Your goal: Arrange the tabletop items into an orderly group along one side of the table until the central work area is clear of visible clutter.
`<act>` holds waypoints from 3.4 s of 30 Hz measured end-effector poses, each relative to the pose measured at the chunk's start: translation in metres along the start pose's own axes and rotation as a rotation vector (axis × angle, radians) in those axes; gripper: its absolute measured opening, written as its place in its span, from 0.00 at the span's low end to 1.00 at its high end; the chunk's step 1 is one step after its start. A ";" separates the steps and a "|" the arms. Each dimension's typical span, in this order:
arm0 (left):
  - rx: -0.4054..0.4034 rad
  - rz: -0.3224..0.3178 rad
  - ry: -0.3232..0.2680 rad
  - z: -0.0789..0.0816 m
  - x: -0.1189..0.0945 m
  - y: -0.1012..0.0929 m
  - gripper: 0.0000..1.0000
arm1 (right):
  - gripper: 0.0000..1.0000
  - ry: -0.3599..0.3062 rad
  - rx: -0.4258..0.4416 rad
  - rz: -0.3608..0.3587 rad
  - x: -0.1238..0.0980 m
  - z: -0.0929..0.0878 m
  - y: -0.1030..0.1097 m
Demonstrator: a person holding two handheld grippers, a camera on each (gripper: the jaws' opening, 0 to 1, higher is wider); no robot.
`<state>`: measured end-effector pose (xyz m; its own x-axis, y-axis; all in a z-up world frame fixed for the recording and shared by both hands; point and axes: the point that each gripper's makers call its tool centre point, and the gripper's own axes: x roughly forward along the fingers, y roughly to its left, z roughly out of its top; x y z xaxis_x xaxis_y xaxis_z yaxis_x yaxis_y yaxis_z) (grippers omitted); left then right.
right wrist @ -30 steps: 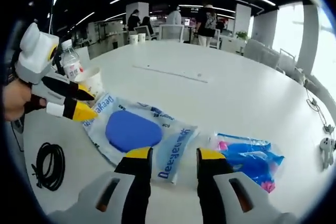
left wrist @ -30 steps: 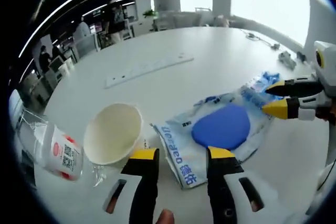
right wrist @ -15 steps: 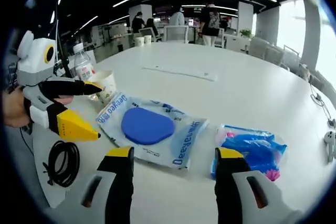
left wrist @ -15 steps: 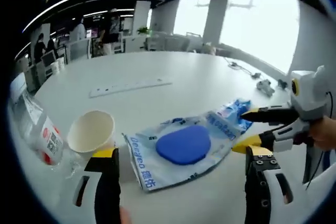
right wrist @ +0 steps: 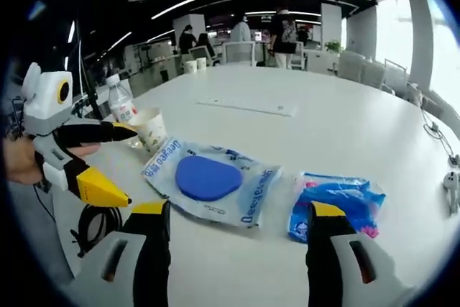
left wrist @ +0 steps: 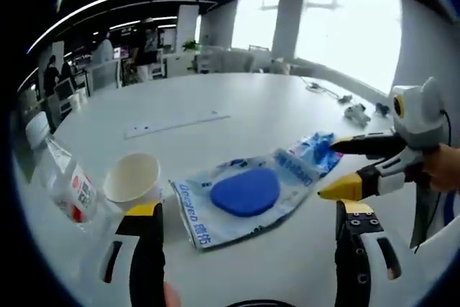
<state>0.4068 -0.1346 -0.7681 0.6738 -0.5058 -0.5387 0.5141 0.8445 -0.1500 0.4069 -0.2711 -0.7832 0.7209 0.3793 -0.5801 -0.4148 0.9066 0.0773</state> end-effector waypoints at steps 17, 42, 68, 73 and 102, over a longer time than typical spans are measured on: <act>-0.012 0.051 0.028 -0.019 -0.038 0.017 0.97 | 0.74 0.003 -0.008 0.016 -0.019 -0.003 0.021; 0.022 0.094 0.077 -0.048 -0.094 0.038 0.95 | 0.70 0.011 -0.042 0.048 -0.042 -0.007 0.053; 0.021 0.099 0.156 -0.085 -0.111 0.044 0.92 | 0.66 0.037 -0.024 0.091 -0.041 -0.027 0.094; 0.003 0.103 0.196 -0.101 -0.113 0.045 0.92 | 0.64 0.056 -0.017 0.117 -0.040 -0.035 0.109; -0.094 0.121 0.298 -0.146 -0.108 0.053 0.80 | 0.53 0.173 -0.056 0.261 -0.014 -0.072 0.179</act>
<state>0.2840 -0.0094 -0.8391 0.5347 -0.3384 -0.7743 0.3787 0.9151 -0.1385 0.2823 -0.1272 -0.8192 0.4827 0.5563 -0.6764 -0.6069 0.7693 0.1996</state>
